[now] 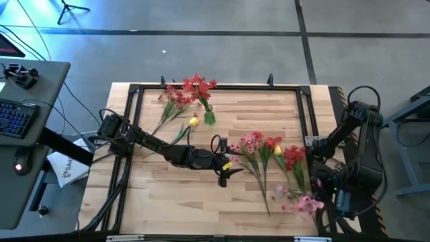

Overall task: Sort flowers into vase by color
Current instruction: Move the transparent vase to the top of the table

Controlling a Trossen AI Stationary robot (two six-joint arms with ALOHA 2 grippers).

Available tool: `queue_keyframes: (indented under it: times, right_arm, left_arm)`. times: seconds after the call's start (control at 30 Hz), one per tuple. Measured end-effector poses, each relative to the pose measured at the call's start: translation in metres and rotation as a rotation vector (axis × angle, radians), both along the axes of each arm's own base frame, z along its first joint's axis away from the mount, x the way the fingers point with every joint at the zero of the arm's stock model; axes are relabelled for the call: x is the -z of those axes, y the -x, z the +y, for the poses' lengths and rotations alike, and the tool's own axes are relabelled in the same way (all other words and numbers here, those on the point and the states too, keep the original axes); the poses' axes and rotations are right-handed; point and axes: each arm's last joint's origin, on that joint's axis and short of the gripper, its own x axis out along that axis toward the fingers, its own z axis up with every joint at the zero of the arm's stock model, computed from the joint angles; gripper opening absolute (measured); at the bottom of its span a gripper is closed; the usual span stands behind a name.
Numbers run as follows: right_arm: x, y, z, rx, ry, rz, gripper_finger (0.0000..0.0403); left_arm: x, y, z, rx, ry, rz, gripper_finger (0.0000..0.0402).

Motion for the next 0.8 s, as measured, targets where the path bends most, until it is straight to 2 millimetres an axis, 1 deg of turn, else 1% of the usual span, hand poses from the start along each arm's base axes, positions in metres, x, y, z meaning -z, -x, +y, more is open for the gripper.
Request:
queue_keyframes:
  times: [0.13, 0.23, 0.33, 0.43, 0.5, 0.67, 0.8]
  right_arm:
    - [0.008, 0.002, 0.013, -0.104, 0.035, 0.005, 0.0208]
    - [0.020, 0.000, 0.026, -0.184, 0.106, -0.021, 0.0208]
    - [0.035, -0.006, 0.042, -0.237, 0.163, -0.054, 0.0208]
    - [0.048, -0.009, 0.051, -0.210, 0.235, -0.022, 0.0209]
    - [0.053, -0.010, 0.054, -0.175, 0.257, -0.022, 0.0211]
    - [0.063, -0.012, 0.068, -0.123, 0.272, -0.170, 0.0227]
    - [0.075, -0.012, 0.075, -0.124, 0.326, -0.166, 0.0249]
  left_arm:
    - [0.001, 0.000, 0.001, -0.020, -0.007, 0.007, 0.0247]
    - [0.002, 0.001, 0.000, -0.042, -0.019, 0.026, 0.0247]
    - [0.003, 0.002, -0.001, -0.050, -0.024, 0.030, 0.0247]
    - [0.003, 0.002, -0.003, -0.046, -0.025, 0.032, 0.0247]
    - [0.003, 0.002, -0.003, -0.046, -0.025, 0.032, 0.0247]
    - [0.003, 0.002, -0.003, -0.046, -0.026, 0.032, 0.0247]
    - [0.004, 0.002, -0.003, -0.046, -0.029, 0.039, 0.0247]
